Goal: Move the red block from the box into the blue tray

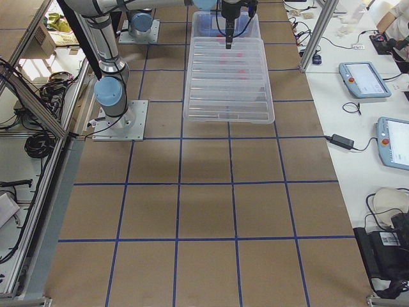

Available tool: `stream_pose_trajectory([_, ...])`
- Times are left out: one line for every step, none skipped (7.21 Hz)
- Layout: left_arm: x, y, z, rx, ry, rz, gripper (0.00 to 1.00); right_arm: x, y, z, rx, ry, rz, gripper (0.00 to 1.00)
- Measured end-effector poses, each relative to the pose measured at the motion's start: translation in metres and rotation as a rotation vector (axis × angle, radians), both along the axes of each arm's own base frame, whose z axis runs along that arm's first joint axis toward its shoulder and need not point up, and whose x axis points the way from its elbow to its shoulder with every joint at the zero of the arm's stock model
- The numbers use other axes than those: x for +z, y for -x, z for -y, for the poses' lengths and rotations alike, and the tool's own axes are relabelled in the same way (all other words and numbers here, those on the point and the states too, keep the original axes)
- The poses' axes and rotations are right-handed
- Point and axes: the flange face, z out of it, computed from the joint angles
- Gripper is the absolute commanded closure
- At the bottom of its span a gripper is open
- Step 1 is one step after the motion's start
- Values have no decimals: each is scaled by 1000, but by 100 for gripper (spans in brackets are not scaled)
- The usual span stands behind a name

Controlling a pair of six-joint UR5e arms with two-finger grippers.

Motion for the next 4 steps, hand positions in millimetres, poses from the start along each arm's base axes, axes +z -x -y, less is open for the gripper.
stream_pose_trajectory([-16,-2,4,-11,-3,-4,100,0,0,0,-1,-1,1,0])
stream_pose_trajectory([-32,-3,7,-29,-4,-8,100,0,0,0,-1,-2,2,0])
stream_pose_trajectory([-42,-4,9,-37,-9,-12,52,-1,0,0,-1,-3,2,0])
stream_pose_trajectory([-47,-5,10,-40,-13,-14,46,0,0,0,-1,-3,1,0])
